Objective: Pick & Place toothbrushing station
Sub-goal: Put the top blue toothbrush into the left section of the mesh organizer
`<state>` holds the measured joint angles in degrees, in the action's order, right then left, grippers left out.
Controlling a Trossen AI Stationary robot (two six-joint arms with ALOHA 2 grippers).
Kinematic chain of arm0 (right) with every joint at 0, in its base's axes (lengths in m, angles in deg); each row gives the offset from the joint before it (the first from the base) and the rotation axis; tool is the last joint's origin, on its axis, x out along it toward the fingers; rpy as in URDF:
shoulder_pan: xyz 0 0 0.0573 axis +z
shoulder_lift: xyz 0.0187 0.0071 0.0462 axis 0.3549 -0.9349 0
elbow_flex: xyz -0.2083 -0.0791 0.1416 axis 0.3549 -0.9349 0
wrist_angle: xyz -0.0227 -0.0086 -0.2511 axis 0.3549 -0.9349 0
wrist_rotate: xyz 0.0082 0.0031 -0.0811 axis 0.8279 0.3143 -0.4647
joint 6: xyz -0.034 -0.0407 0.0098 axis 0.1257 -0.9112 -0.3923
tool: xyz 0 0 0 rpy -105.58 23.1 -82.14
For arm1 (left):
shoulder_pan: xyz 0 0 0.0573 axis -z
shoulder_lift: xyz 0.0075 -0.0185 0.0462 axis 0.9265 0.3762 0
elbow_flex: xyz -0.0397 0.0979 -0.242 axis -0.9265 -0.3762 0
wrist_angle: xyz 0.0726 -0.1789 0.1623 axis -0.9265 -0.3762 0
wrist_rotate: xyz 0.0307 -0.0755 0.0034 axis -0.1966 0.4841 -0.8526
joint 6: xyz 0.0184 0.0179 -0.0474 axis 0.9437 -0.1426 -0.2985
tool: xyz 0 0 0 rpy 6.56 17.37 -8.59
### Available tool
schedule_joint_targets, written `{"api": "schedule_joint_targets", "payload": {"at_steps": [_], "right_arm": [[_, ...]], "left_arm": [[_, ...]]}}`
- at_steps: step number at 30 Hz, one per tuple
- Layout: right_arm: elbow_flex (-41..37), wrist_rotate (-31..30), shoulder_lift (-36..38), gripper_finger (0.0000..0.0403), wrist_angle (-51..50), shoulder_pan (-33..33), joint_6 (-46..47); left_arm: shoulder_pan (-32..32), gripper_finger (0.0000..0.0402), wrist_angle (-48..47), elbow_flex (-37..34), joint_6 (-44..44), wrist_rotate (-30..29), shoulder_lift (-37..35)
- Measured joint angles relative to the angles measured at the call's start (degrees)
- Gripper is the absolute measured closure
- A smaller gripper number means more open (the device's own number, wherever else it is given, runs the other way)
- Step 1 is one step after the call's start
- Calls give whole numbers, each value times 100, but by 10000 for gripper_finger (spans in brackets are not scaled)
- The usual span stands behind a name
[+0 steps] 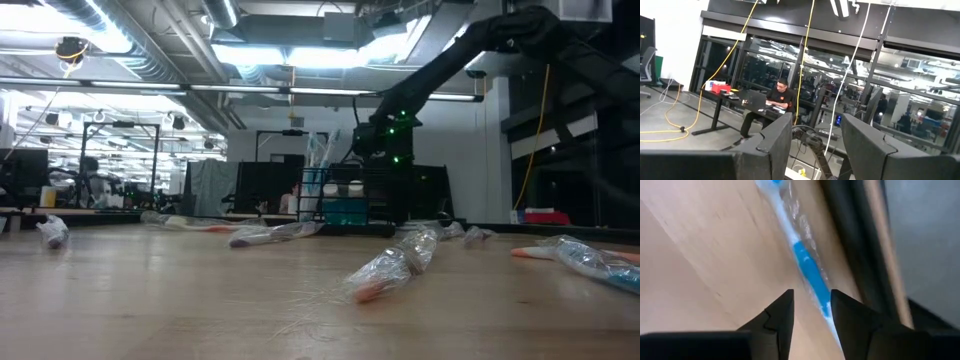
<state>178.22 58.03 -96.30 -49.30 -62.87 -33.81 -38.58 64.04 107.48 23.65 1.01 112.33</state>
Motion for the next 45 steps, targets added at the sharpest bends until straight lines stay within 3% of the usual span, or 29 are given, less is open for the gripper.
{"api": "schedule_joint_targets", "payload": {"at_steps": [10, 13, 17, 23, 30, 34, 37, 42, 45], "right_arm": [[-853, 57, 94, 278, 610, 32, 262], [-869, 55, 129, 311, 595, 104, 276], [-918, 70, 272, 385, 516, 189, 161], [-971, -44, 529, 389, 278, 147, 407], [-956, -57, 1368, 390, 477, -53, 779], [-939, 505, 1997, 390, 534, -120, 1067], [-939, 812, 2575, 390, 571, 46, 1188], [-932, 975, 3678, 390, 589, 756, 1478], [-923, 612, 4230, 390, 590, 1371, 1613]], "left_arm": [[0, 235, 45, 0, -102, 0, 36], [0, 235, 119, 0, -64, 0, 39], [0, 235, 172, 0, 9, -1, 39], [0, 235, 170, 0, 78, 2, 63], [0, 235, 114, 0, 99, -38, 132], [0, 235, -26, 0, 45, -287, 168], [0, 235, -598, 2, -330, -551, 194], [-90, 231, -1786, 1, -1696, -622, 328], [-261, 219, -2174, 0, -2741, -629, 425]]}}
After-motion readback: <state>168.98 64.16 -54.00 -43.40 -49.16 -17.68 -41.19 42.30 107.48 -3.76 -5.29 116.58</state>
